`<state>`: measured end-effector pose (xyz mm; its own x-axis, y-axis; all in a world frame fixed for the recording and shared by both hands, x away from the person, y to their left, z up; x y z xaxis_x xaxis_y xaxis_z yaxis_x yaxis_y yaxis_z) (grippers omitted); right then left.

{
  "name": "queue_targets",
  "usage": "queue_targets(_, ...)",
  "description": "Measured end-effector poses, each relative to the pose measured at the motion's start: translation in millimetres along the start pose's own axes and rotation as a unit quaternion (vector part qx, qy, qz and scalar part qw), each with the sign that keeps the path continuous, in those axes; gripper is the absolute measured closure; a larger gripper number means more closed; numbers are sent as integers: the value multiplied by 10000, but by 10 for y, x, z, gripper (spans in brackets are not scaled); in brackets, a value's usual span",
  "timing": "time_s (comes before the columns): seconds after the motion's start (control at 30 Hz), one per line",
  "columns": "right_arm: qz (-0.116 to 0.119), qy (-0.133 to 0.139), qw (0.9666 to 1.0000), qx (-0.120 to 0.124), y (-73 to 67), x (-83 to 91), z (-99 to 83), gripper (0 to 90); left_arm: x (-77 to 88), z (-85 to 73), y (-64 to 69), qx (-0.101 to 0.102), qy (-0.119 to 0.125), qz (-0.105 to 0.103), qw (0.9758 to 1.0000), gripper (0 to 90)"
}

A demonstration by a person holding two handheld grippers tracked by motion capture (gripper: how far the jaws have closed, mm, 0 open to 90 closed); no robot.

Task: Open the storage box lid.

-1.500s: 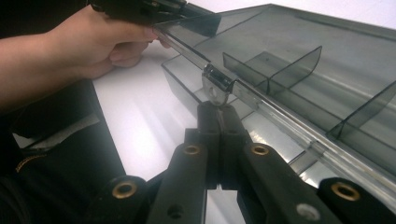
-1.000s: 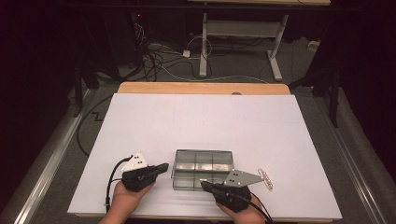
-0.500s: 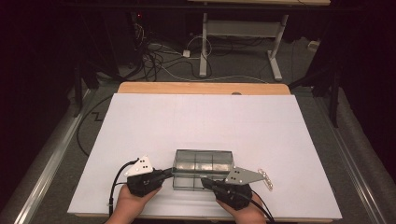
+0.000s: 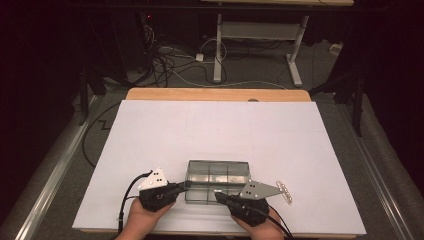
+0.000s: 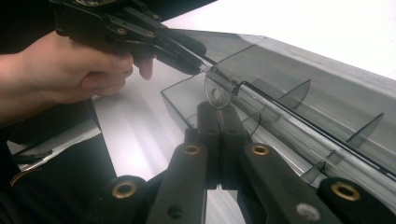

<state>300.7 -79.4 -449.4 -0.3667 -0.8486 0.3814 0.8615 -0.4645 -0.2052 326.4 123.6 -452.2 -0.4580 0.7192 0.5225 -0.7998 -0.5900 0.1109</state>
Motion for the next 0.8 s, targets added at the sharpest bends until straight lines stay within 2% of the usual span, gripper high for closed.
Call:
queue_targets(0.3,-100,-30,9999,29,19,17,-32,900,13,30,-13,-27,63,-2,10000,878)
queue_targets(0.8,-587,1,9983,-30,197,259,-125,900,-7,112,-86,-97,164,52,9998,877)
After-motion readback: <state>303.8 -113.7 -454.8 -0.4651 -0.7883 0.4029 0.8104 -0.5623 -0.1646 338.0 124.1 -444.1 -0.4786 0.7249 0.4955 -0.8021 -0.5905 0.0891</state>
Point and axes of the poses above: each handheld gripper's, and its own axes: x roughly backward along the jaws, z roughly out of its top, y roughly to its right, the point moved 6 cm from there along -x, roughly forward along the jaws, and after that the axes turned 4 degrees about z, right-handed, at the moved point
